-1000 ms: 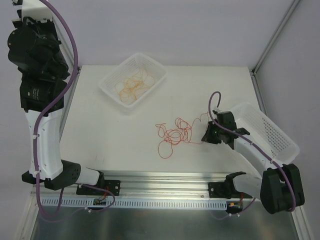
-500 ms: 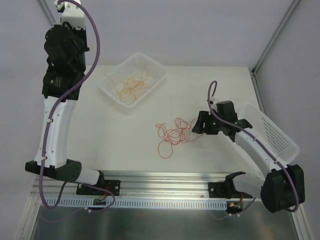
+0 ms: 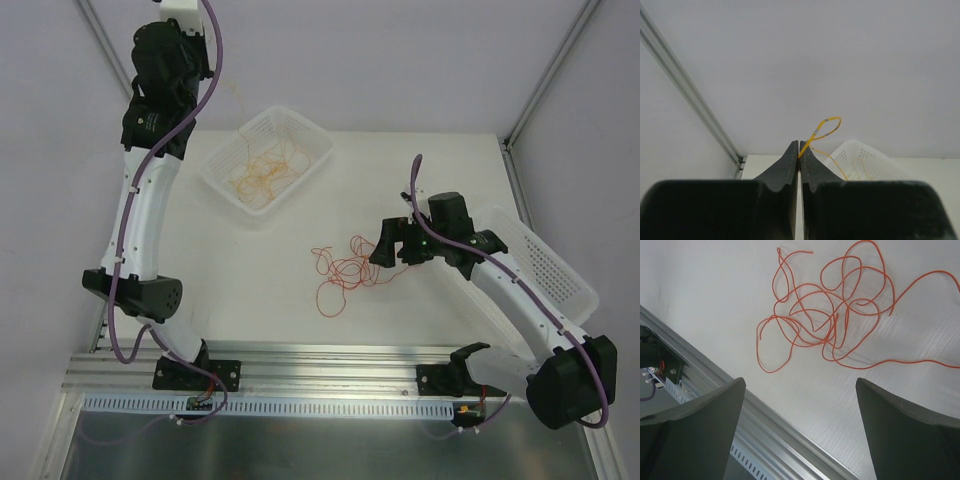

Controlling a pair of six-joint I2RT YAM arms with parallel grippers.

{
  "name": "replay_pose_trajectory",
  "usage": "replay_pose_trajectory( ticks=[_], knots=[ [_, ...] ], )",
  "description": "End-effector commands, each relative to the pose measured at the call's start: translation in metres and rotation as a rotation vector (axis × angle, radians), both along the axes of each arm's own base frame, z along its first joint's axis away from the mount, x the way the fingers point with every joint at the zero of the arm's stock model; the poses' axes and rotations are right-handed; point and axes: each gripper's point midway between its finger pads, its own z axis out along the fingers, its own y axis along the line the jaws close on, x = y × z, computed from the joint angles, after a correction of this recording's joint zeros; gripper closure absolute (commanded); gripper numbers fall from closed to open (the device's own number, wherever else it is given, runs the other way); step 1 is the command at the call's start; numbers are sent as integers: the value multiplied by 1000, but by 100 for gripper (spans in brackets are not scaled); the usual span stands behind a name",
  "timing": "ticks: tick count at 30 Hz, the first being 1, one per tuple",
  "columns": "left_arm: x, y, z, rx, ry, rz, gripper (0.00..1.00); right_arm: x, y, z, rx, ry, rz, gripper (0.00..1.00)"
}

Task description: Untangle the cables

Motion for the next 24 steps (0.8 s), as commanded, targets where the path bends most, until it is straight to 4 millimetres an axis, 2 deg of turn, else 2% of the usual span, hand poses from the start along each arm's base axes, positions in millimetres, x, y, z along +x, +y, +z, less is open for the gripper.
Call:
replay_pose_trajectory(
  ticks=[1,4,8,10,11,13,14,15,17,18,20,23,24],
  knots=[
    [7,-13,28,-87,-96,-69,100,-2,5,18,26,-39,39,3],
    [20,-20,18,-95,-80,-93,98,-2,4,17,21,-36,34,2],
    [51,-26,-24,-83,3,-96,97,-1,4,14,10,-23,32,2],
    [66,-32,-56,-82,66,-115,98,-1,5,14,13,-19,37,2],
    [78,-34,-84,-87,121,-118,97,0,6,14,13,-12,41,2],
    [90,-37,-116,-102,183,-132,97,1,6,14,11,-13,43,2],
    [100,-41,-149,-121,246,-132,97,0,6,13,8,-9,46,2],
    [105,-43,-168,-123,282,-141,97,0,6,13,5,-7,47,2],
    [113,-47,-217,-160,380,-140,96,0,5,12,0,-4,43,2],
    [114,-51,-230,-171,406,-152,95,-1,5,11,-1,-1,42,2],
    [114,-56,-255,-196,458,-161,85,-2,4,11,-6,3,41,2],
    [105,-67,-259,-238,482,-218,61,-3,1,9,-20,7,31,2],
    [102,-69,-260,-248,488,-225,56,-3,0,8,-24,7,29,2]
  ],
)
